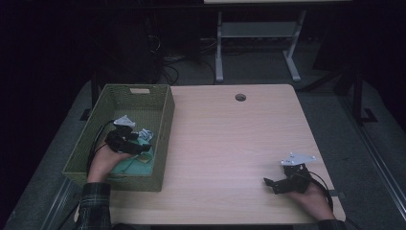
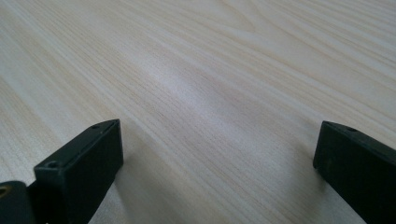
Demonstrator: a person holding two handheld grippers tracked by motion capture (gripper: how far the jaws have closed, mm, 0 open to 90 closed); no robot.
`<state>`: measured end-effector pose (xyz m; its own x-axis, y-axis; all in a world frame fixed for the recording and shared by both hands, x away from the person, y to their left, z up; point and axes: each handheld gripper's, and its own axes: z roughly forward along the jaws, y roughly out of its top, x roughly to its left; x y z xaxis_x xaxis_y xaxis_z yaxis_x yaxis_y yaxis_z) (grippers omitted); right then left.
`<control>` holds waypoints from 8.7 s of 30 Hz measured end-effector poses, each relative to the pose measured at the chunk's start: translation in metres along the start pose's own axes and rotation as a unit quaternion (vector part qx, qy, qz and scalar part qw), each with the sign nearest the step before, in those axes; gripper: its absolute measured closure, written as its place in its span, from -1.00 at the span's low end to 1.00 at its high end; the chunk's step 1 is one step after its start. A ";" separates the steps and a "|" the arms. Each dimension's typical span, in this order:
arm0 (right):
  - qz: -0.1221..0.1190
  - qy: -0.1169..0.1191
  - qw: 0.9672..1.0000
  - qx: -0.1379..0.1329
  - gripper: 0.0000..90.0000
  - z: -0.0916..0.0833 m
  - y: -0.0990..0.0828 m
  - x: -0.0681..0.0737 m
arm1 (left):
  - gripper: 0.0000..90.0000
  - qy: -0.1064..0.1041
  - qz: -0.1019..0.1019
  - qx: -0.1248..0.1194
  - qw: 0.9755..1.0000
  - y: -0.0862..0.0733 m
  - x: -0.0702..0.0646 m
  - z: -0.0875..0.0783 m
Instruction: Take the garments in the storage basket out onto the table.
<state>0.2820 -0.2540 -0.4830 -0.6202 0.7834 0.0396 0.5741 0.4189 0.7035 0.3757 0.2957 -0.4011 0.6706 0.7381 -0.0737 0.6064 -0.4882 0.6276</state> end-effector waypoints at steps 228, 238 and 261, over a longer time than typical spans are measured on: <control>0.006 -0.003 1.000 0.002 -0.97 0.000 0.000 0.000 | 0.85 -0.152 0.162 0.005 0.975 0.104 -0.223 0.163; 0.006 -0.003 1.000 0.002 -0.97 0.000 0.000 0.000 | 0.62 -0.153 0.157 0.008 0.976 0.103 -0.220 0.165; 0.006 -0.003 1.000 0.002 -0.97 0.000 0.000 0.000 | 0.93 -0.157 0.117 -0.012 0.981 0.076 -0.187 0.098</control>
<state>0.2818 -0.2539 -0.4828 -0.6094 0.7917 0.0434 0.5837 0.4109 0.7003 0.3385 0.0751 -0.4157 0.8911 0.4251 -0.1588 0.4126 -0.6134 0.6735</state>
